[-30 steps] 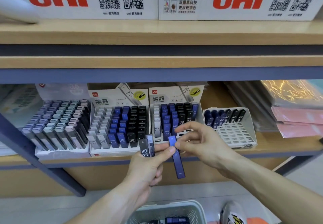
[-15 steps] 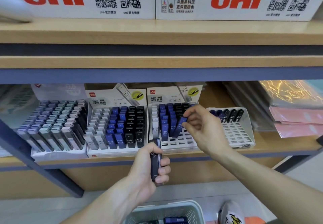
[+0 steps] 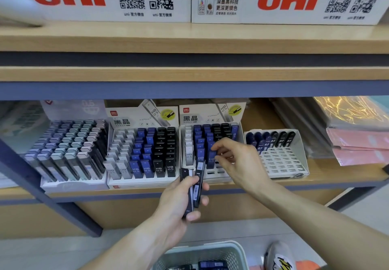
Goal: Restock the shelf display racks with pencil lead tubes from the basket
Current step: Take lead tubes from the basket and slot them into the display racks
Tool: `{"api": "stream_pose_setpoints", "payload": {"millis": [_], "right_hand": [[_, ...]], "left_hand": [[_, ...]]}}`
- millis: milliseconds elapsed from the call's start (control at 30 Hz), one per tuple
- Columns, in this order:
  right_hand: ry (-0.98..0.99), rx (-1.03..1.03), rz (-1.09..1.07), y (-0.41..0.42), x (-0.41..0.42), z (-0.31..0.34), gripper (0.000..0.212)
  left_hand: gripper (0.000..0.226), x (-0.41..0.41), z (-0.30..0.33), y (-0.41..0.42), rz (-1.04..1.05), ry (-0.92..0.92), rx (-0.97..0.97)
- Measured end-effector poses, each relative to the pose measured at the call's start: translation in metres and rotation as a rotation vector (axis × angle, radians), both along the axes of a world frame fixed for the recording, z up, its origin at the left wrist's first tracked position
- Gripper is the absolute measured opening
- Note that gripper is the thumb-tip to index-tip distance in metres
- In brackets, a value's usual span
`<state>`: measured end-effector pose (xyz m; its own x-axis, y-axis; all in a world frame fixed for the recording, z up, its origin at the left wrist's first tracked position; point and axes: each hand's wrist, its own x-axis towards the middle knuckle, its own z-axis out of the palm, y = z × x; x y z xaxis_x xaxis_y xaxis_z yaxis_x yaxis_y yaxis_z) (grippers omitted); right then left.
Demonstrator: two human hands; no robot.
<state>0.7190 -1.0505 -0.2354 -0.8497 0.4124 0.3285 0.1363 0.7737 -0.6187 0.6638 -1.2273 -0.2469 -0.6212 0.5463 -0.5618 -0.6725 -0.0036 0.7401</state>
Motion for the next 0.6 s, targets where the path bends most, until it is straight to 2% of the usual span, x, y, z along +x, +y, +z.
{"api": "stream_pose_setpoints", "payload": {"millis": [100, 167, 267, 367, 500, 600], "right_hand": [[-0.016, 0.096, -0.052, 0.001, 0.001, 0.001, 0.034], [0.023, 0.069, -0.111, -0.003, 0.002, 0.007, 0.031], [-0.014, -0.317, -0.129, -0.013, 0.007, 0.015, 0.017], [-0.129, -0.641, -0.052, -0.020, 0.013, 0.017, 0.021], [-0.025, -0.816, -0.021, -0.019, 0.021, 0.025, 0.019], [-0.040, -0.854, 0.049, -0.013, 0.025, 0.033, 0.020]], "left_hand": [[0.022, 0.003, 0.003, -0.001, -0.013, 0.038, 0.005], [0.023, 0.002, 0.002, -0.002, -0.020, 0.055, 0.005], [0.026, 0.001, 0.004, -0.003, -0.052, 0.078, 0.010], [0.028, 0.003, 0.004, -0.004, -0.124, 0.119, 0.017], [0.029, 0.006, 0.004, -0.003, -0.123, 0.130, 0.024], [0.031, 0.002, 0.004, -0.003, -0.105, 0.019, 0.092]]}}
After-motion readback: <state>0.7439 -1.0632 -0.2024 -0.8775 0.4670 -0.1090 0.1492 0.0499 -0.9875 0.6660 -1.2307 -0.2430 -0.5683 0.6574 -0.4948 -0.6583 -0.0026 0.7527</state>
